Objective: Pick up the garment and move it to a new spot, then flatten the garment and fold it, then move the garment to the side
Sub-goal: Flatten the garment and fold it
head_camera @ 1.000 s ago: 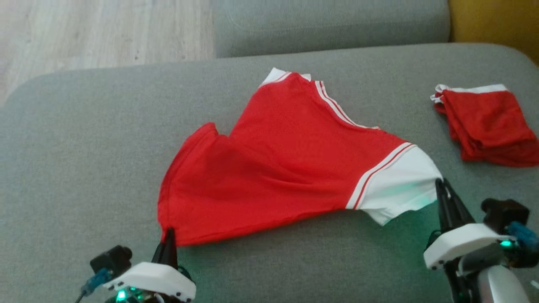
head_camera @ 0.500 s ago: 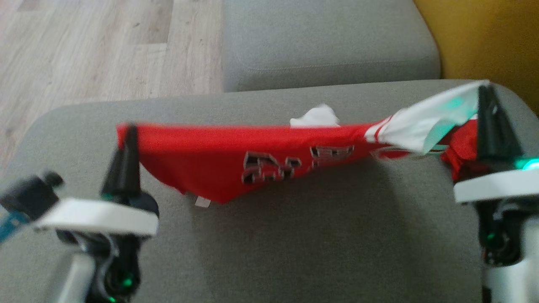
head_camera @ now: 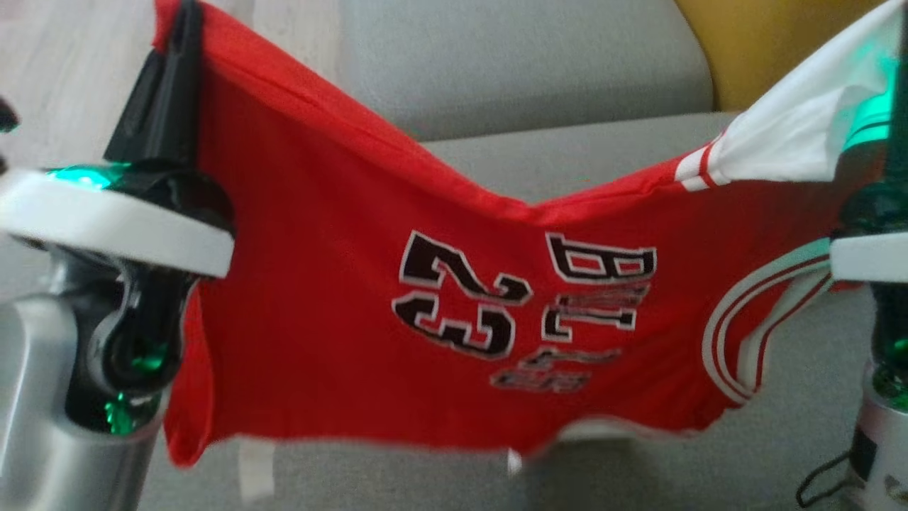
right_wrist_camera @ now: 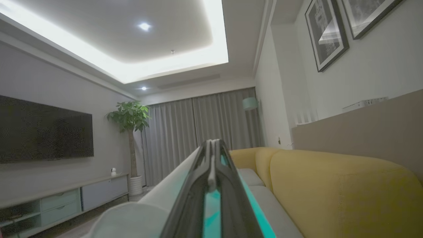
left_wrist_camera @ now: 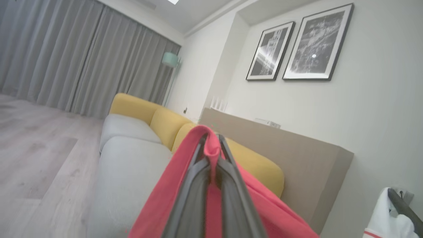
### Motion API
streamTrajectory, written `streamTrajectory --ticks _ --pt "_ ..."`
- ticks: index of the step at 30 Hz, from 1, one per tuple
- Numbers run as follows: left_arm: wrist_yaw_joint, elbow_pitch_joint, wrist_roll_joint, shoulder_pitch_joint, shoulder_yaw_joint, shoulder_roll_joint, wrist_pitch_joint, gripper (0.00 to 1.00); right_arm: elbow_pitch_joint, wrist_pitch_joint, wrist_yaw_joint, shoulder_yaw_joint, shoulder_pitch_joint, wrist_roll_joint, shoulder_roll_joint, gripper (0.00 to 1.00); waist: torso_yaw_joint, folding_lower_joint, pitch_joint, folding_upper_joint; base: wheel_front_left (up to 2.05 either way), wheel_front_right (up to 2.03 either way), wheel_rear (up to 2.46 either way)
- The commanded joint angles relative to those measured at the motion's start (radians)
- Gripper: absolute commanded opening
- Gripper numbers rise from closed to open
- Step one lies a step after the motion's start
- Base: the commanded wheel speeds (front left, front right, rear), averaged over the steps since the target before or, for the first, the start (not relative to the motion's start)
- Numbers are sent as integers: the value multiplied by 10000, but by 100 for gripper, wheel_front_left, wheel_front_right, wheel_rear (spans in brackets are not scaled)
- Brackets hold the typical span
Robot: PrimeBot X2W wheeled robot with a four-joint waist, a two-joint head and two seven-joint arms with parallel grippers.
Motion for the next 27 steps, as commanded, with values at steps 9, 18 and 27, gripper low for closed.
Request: streamTrajectory --ticks 9,18,27 --pt "-356 2047 597 -2216 92 521 141 0 2280 362 33 892 -2594 -470 -47 0 -472 0 1887 0 0 0 0" --pt "-1431 5647 1811 -6534 -197 397 -927 0 6263 -1654 33 767 -7908 -1838 -53 0 -688 0 3515 0 0 0 0" --pt "-2221 8339 2374 -8053 -438 137 -2447 0 7663 -3423 33 1231 -8604 -1569 -49 0 -667 0 5622 0 0 0 0"
